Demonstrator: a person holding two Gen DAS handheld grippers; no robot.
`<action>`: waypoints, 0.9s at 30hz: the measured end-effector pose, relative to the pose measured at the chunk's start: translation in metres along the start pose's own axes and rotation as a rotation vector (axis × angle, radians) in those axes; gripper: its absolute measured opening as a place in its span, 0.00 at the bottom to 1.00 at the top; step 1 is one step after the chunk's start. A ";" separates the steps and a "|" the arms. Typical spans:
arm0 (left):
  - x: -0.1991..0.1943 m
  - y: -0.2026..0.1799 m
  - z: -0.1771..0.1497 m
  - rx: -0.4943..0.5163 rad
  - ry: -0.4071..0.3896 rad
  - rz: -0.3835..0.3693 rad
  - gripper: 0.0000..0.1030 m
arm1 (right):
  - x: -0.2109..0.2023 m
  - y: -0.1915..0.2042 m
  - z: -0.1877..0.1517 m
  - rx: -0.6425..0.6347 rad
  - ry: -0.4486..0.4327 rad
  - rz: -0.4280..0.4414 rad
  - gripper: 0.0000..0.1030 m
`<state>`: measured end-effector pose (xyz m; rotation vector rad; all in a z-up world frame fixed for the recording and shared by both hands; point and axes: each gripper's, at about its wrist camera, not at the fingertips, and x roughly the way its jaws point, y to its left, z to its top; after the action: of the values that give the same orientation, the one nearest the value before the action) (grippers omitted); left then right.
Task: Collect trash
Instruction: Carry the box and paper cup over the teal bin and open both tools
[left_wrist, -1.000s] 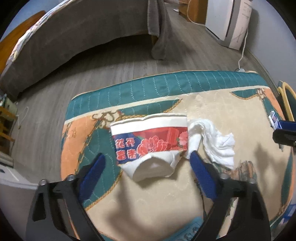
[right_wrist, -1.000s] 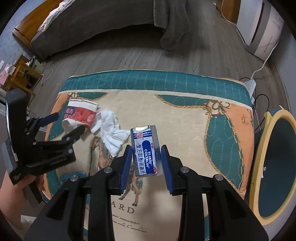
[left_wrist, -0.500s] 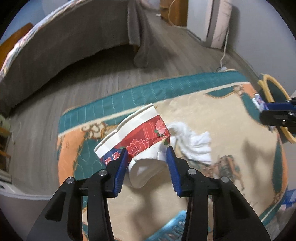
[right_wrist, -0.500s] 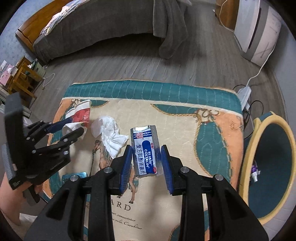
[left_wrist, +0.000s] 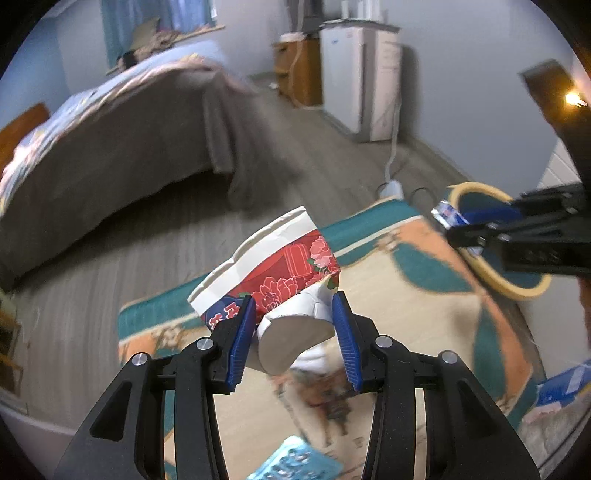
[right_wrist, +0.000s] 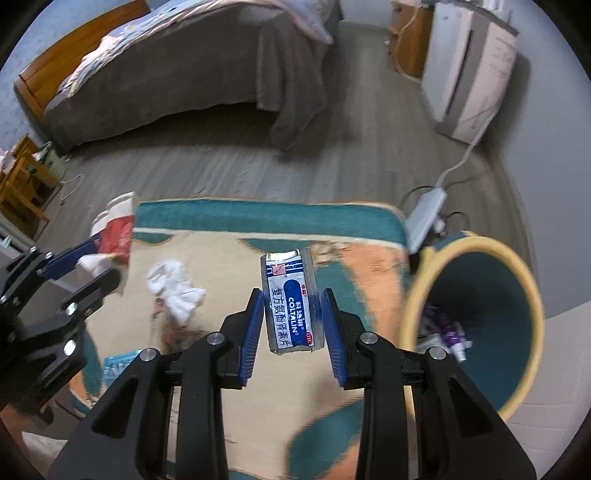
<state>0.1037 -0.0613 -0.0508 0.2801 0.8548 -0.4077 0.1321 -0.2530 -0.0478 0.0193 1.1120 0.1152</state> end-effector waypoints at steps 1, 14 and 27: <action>-0.001 -0.006 0.002 0.009 -0.007 -0.009 0.43 | -0.003 -0.007 0.001 0.012 -0.007 -0.010 0.31; 0.004 -0.094 0.015 0.130 -0.015 -0.102 0.43 | -0.033 -0.072 -0.008 0.114 -0.069 -0.032 0.31; 0.017 -0.150 0.036 0.133 -0.004 -0.127 0.43 | -0.040 -0.131 -0.023 0.201 -0.081 -0.042 0.31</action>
<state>0.0694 -0.2128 -0.0533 0.3485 0.8456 -0.5850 0.1052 -0.3884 -0.0318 0.1785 1.0388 -0.0347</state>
